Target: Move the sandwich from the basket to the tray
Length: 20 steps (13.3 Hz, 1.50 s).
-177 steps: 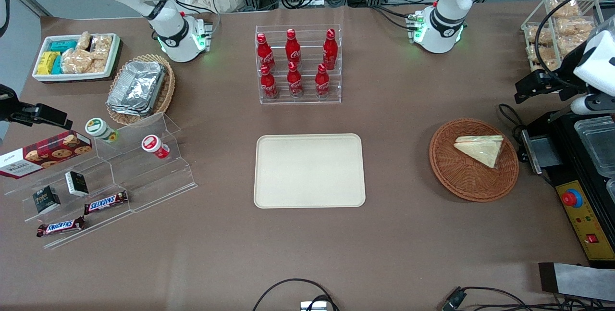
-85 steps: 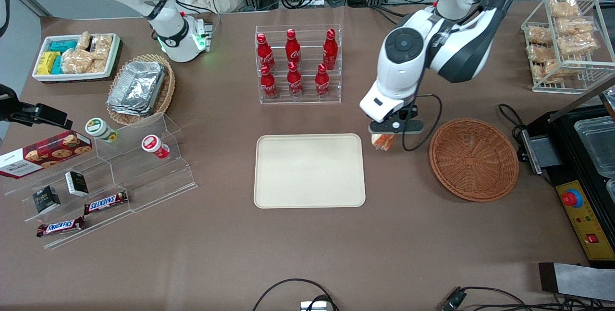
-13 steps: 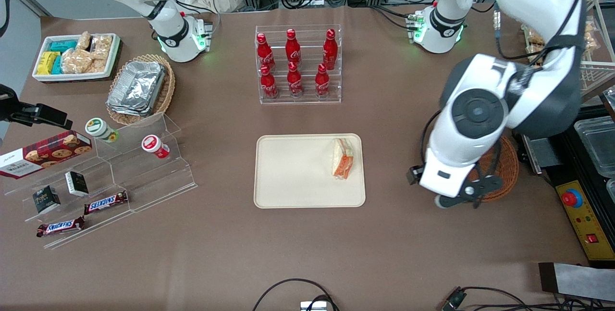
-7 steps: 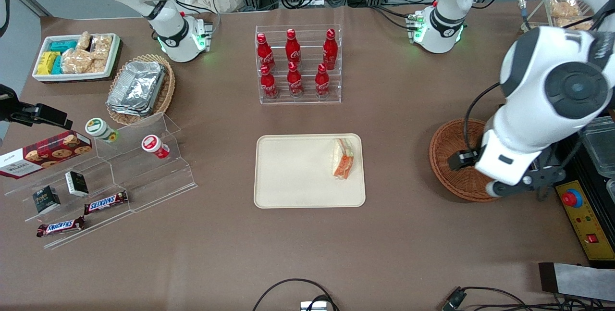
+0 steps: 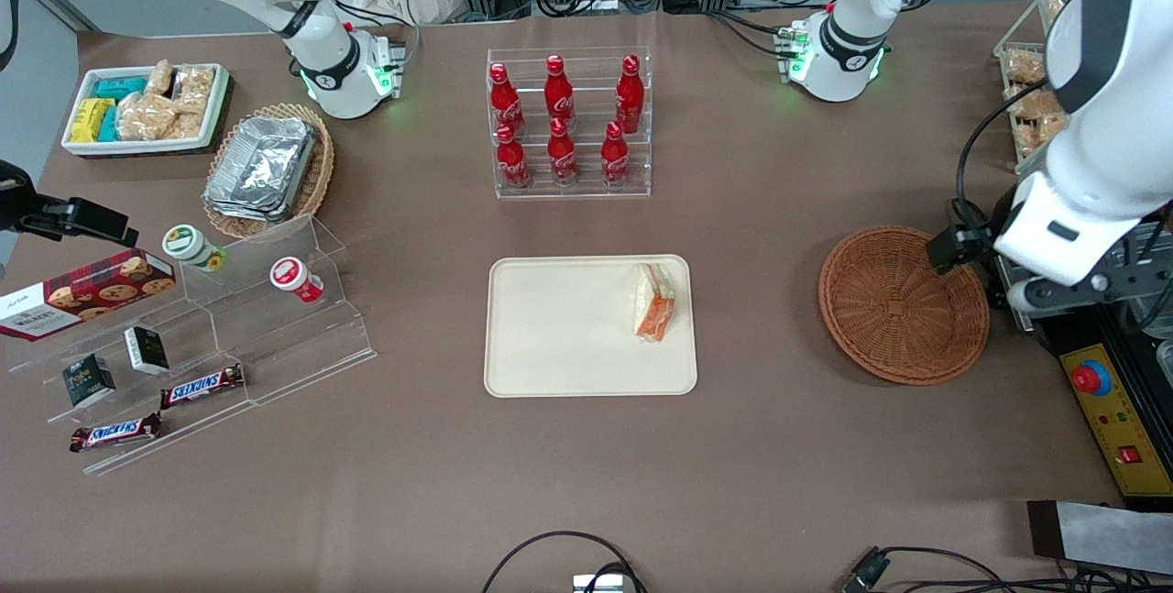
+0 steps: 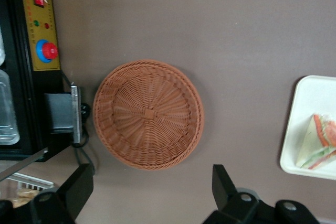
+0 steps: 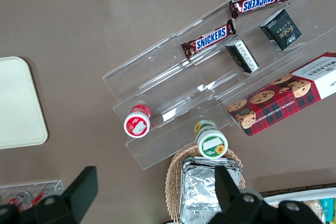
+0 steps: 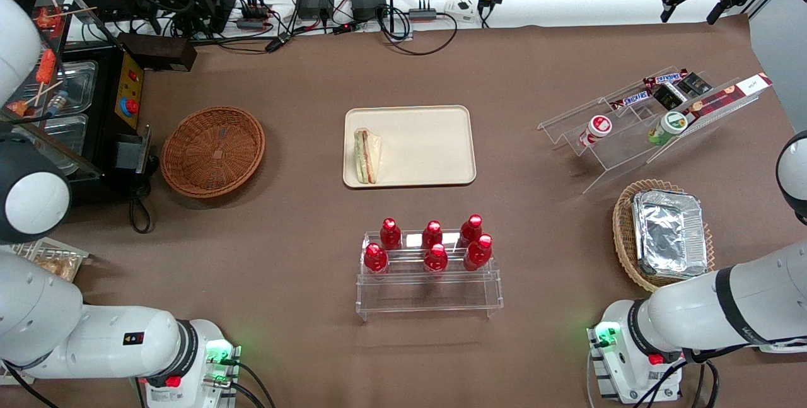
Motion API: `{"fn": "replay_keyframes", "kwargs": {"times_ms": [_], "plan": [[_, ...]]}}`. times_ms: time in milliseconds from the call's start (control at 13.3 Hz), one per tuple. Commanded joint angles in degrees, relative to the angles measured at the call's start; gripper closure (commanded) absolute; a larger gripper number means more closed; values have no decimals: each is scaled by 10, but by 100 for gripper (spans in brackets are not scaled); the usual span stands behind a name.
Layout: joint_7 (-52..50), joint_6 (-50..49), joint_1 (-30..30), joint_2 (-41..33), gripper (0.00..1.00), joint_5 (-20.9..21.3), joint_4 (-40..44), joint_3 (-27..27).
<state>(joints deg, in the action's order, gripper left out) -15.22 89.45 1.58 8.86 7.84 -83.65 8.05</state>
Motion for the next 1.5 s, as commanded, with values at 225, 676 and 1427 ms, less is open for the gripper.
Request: {"fn": "replay_keyframes", "kwargs": {"times_ms": [225, 676, 1427], "plan": [[75, -9, 12, -115, 0, -28, -92, -53], [187, -65, 20, -154, 0, -28, -89, -94], [180, -80, 23, -181, 0, -39, -102, -92]]}}
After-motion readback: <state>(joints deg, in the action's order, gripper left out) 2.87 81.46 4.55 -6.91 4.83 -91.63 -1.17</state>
